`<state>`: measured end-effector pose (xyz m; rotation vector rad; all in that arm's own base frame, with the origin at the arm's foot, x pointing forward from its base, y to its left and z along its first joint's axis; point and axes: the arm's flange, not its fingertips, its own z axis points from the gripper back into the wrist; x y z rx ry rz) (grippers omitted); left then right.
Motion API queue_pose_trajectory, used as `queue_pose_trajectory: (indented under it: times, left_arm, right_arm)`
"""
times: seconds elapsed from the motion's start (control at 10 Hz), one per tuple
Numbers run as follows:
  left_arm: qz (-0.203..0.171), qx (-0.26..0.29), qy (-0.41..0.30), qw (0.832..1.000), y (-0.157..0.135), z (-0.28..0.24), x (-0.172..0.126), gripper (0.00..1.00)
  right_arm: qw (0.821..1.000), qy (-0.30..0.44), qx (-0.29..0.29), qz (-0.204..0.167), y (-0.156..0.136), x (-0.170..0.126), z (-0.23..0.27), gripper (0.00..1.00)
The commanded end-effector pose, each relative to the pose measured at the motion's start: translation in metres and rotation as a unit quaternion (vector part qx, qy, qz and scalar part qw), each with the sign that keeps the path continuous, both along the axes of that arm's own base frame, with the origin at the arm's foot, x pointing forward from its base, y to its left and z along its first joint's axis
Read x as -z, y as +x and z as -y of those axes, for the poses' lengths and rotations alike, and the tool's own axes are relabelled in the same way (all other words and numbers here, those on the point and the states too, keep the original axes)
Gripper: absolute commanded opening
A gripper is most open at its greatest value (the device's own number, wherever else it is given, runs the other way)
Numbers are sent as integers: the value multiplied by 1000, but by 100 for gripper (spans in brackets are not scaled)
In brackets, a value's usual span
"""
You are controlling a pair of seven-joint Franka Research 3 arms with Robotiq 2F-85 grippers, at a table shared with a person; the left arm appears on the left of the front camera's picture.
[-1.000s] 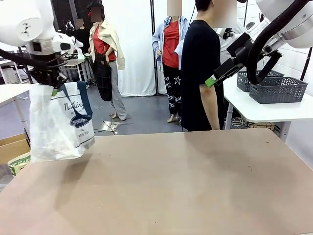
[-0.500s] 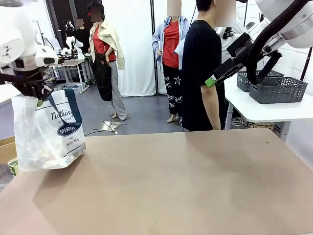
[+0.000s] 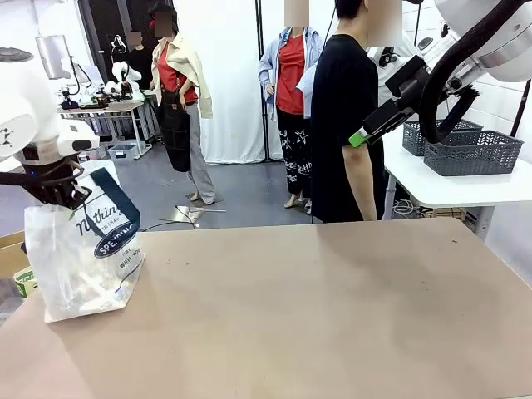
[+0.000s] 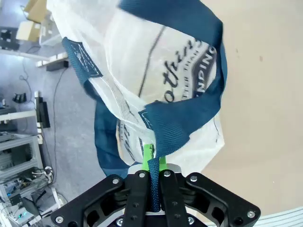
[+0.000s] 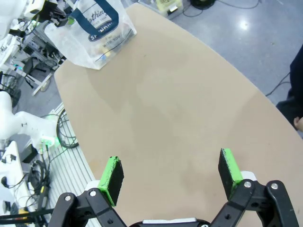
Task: Transfer purchased items from the store into the shopping bag.
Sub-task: Move the Reusable shopping bag to the right side of the table.
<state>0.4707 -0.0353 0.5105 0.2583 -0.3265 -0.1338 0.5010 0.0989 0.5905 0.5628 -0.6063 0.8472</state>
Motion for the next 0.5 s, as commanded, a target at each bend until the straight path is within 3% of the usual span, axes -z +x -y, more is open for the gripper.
queue_pose_trajectory:
  times: [0.0,0.4]
  left_arm:
    - [9,2,9,1000,7,-3,-8,0]
    - [9,2,9,1000,7,-3,-8,0]
  right_arm:
    - [1000,1,-1,-1,-1,1,-1,100]
    - [1000,1,-1,-1,-1,1,-1,100]
